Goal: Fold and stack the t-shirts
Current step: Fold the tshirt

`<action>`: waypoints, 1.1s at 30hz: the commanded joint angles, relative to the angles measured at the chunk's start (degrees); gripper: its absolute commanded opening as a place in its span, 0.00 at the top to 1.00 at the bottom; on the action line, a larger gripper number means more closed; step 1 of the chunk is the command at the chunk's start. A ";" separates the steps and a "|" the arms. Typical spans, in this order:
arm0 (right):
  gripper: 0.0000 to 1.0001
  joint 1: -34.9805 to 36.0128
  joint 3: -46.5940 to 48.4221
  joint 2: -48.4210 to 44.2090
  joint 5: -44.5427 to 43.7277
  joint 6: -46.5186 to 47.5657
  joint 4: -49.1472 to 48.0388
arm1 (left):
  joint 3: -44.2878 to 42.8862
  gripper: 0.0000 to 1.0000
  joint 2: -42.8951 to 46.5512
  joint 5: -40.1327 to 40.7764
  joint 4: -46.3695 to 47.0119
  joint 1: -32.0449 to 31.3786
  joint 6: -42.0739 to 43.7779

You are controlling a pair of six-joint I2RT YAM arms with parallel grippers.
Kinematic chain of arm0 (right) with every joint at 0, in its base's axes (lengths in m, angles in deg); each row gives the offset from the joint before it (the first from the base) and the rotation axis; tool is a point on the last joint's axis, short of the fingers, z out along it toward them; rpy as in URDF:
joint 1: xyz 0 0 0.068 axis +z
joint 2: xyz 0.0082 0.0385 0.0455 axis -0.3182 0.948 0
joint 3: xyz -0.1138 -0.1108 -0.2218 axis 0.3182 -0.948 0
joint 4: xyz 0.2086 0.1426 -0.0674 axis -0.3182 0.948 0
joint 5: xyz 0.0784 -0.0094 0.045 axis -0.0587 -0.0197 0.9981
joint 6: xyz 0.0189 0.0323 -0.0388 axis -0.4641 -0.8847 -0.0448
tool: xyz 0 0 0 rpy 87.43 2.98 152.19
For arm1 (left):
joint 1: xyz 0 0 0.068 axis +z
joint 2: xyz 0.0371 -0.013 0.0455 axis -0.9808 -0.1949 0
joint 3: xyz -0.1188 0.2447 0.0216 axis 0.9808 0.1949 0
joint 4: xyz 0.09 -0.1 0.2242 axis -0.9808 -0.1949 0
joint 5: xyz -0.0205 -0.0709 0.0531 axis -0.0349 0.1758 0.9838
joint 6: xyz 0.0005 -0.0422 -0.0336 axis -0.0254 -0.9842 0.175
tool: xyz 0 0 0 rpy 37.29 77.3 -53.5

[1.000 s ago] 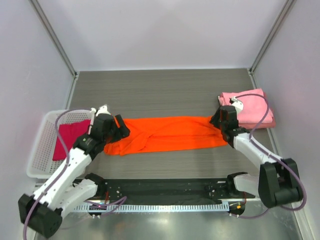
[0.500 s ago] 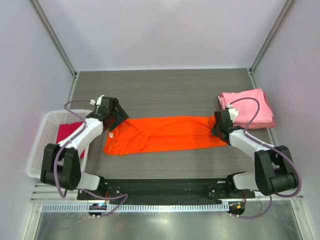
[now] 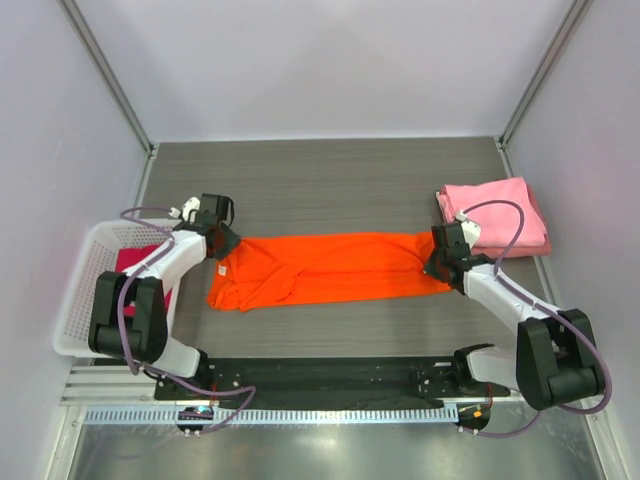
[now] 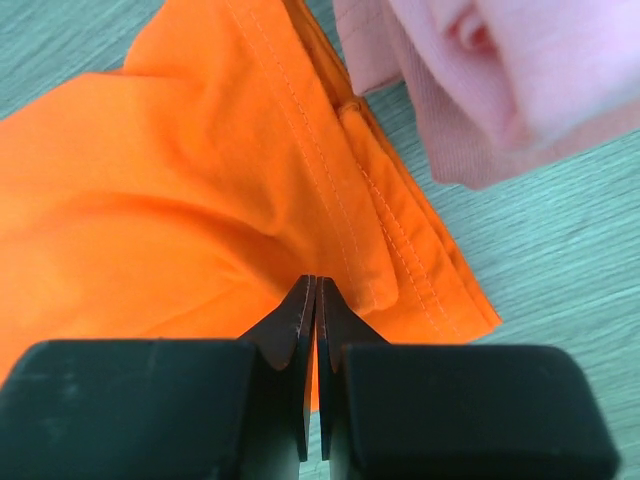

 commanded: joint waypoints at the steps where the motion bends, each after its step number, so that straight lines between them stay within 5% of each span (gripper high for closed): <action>1: 0.92 0.16 2.03 -3.30 -1.62 0.10 0.61 | -0.52 0.71 0.48 3.62 -0.55 0.77 -0.17; 4: 0.83 -0.19 4.04 -2.70 -4.09 1.51 0.61 | 0.00 0.74 0.31 4.68 -0.21 1.03 -0.17; 10: 0.76 -0.36 8.53 0.38 -5.50 3.09 0.61 | 0.09 0.38 0.22 1.00 5.24 1.65 3.60; 15: 0.75 -0.36 11.26 3.89 -5.33 3.62 -0.01 | -0.96 0.31 -0.66 1.08 6.83 1.65 5.62; 24: 0.75 -1.59 15.12 11.27 -7.26 2.83 -1.50 | -3.61 0.66 -6.29 8.27 -0.55 2.53 1.15; 28: 0.75 -2.38 17.23 14.87 -7.35 3.01 -1.68 | -0.53 0.91 -2.77 10.48 1.29 3.40 -0.79; 33: 0.74 -2.47 19.52 22.08 -9.28 1.95 -3.17 | -0.70 1.00 -3.12 10.04 1.38 4.19 -0.52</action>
